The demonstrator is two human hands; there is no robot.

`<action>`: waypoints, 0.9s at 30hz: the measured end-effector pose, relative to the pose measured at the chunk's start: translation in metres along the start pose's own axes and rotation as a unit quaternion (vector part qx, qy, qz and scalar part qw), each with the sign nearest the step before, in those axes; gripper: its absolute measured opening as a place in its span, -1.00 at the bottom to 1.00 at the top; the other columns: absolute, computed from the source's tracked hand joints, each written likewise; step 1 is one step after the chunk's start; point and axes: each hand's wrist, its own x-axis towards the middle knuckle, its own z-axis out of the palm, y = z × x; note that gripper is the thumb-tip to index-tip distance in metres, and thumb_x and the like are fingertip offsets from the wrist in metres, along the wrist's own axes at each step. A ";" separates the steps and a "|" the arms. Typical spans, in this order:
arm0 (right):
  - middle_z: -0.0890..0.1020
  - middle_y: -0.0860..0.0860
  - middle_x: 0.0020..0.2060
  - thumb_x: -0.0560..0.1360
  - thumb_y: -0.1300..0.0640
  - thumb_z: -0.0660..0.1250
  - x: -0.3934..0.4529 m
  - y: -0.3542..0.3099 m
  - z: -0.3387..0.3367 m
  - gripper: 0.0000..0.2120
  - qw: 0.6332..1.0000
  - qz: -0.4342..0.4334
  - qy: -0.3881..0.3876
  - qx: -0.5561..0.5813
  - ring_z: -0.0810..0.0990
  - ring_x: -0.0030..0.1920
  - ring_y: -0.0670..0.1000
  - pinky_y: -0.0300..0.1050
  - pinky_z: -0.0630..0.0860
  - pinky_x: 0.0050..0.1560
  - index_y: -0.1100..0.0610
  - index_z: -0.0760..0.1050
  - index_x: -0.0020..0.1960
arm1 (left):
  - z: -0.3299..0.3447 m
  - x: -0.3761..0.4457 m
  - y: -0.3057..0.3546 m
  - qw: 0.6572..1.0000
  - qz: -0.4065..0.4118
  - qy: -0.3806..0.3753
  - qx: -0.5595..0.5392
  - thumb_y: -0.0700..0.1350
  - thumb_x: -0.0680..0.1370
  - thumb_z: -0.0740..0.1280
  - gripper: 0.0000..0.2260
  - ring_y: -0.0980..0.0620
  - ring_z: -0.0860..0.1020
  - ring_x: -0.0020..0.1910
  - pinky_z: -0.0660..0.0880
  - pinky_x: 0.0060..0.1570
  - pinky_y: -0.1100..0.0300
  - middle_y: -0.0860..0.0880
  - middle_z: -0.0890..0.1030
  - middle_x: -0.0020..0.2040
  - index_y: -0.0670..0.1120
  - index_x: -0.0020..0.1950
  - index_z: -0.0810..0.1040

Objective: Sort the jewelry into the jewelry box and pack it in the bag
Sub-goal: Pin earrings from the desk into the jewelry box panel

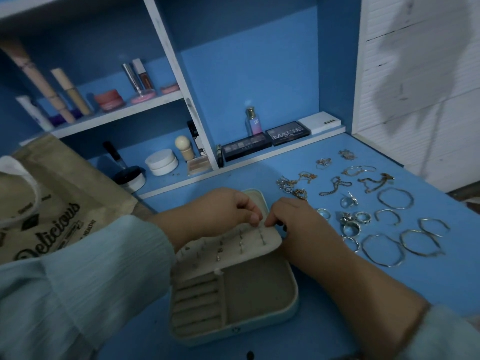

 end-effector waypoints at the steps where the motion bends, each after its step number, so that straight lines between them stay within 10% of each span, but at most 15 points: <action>1: 0.52 0.05 -0.35 0.14 0.28 0.25 0.000 0.000 0.000 -0.86 1.000 0.000 0.001 0.001 0.44 -0.31 -0.02 -0.12 0.41 -0.38 0.17 0.49 -0.31 | 0.000 0.000 0.001 1.000 0.008 0.001 0.014 -0.05 0.52 0.33 -0.91 0.14 0.52 -0.05 0.38 -0.10 0.37 0.14 0.57 -0.14 0.12 -0.17 0.56; 16: 0.52 0.07 -0.37 0.12 0.29 0.23 0.000 0.002 0.001 -0.85 1.000 -0.016 0.004 0.001 0.45 -0.34 0.02 -0.04 0.43 -0.42 0.19 0.48 -0.31 | 0.000 0.004 -0.003 0.974 0.084 0.025 0.208 -0.02 0.58 0.23 -0.90 0.26 0.40 -0.13 0.14 0.20 0.18 0.24 0.52 -0.15 0.12 -0.01 0.54; 27: 0.50 0.07 -0.37 0.14 0.28 0.25 0.001 0.006 0.005 -0.88 1.000 -0.012 -0.002 0.008 0.41 -0.32 -0.01 -0.05 0.41 -0.40 0.18 0.47 -0.32 | 0.002 0.007 -0.001 0.953 0.113 0.039 0.279 -0.01 0.59 0.20 -0.90 0.21 0.42 -0.16 0.01 -0.08 0.18 0.16 0.59 -0.07 0.15 -0.10 0.43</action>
